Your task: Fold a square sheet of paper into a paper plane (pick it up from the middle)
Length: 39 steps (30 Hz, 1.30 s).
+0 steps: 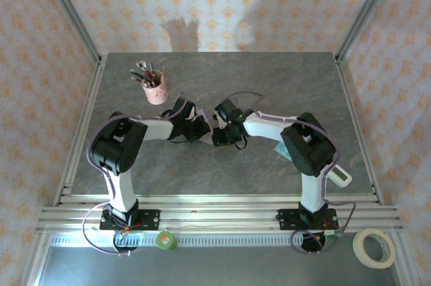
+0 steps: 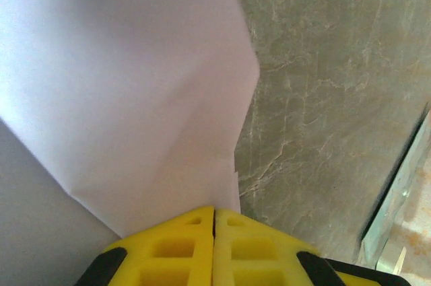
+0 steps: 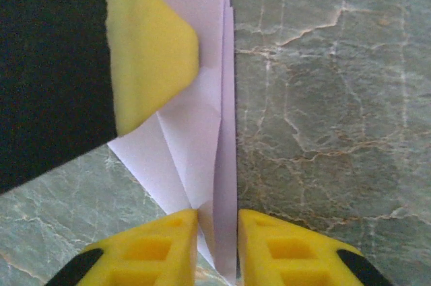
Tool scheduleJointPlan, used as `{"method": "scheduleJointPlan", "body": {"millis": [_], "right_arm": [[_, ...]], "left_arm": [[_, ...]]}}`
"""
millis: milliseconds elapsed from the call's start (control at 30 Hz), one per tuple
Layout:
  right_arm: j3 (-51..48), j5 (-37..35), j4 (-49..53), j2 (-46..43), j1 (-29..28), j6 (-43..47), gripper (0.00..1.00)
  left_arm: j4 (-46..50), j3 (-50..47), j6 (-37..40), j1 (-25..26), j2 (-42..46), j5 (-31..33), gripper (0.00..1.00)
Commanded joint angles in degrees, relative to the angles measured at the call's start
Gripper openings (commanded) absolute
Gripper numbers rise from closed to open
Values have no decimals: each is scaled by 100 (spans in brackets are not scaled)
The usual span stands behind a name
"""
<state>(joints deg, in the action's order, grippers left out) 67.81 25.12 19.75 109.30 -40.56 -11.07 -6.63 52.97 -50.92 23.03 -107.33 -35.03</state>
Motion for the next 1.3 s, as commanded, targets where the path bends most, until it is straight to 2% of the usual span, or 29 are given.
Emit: {"method": "scheduleJointPlan", "body": {"millis": [0, 200, 367, 467, 700, 1267], "right_arm": [[-248, 130, -380, -395, 85, -214, 26], [-444, 470, -746, -698, 187, -238, 29], [-357, 1111, -899, -384, 190, -99, 21], [-141, 1264, -749, -114, 191, 42, 15], [147, 1159, -519, 249, 197, 202, 8], [-206, 926, -323, 253, 421, 340, 6]], "left_arm": [[447, -72, 113, 33, -174, 378, 9], [709, -6, 169, 34, -376, 593, 9], [994, 51, 240, 31, -428, 825, 9], [1081, 60, 258, 35, -473, 898, 9], [1319, 82, 297, 35, -613, 1156, 8], [1516, 82, 448, 36, -895, 1430, 8]]}}
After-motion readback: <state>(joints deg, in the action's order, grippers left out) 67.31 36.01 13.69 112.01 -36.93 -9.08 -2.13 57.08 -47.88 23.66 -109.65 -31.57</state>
